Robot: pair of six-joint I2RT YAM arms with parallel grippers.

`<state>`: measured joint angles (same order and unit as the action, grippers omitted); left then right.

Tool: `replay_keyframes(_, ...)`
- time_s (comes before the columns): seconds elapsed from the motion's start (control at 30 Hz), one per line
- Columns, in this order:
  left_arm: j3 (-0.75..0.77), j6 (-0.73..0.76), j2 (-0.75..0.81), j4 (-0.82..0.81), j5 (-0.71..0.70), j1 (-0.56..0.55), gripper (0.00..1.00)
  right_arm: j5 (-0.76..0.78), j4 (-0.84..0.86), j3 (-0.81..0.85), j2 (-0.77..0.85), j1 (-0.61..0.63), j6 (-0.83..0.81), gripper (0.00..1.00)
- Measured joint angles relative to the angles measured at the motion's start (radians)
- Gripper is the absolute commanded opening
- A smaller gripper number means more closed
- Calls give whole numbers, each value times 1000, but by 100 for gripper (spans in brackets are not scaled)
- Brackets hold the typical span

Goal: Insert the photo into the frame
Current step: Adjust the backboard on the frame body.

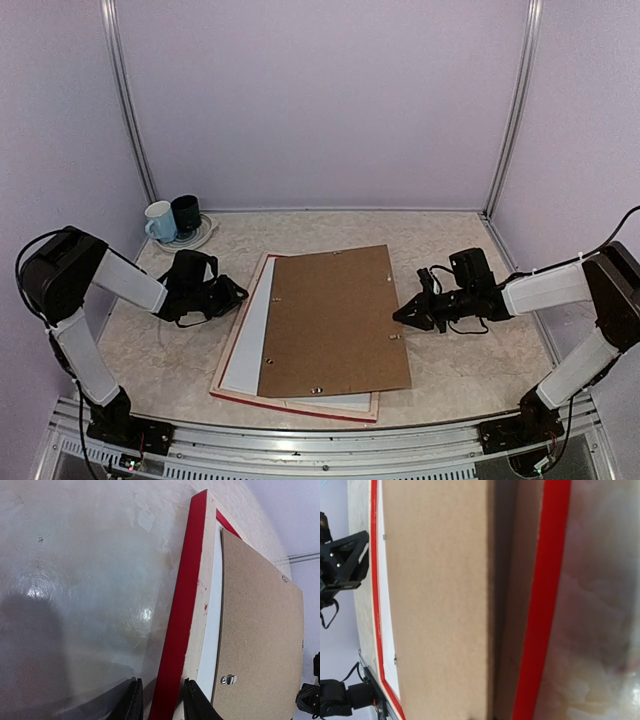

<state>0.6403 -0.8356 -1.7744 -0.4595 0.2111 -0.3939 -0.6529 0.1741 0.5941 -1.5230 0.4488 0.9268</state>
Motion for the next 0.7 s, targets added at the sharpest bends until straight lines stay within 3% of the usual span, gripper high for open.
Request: replay_keyframes(0.7, 95, 155, 31, 245, -128, -85, 34, 0, -11, 19, -3, 0, -21, 0)
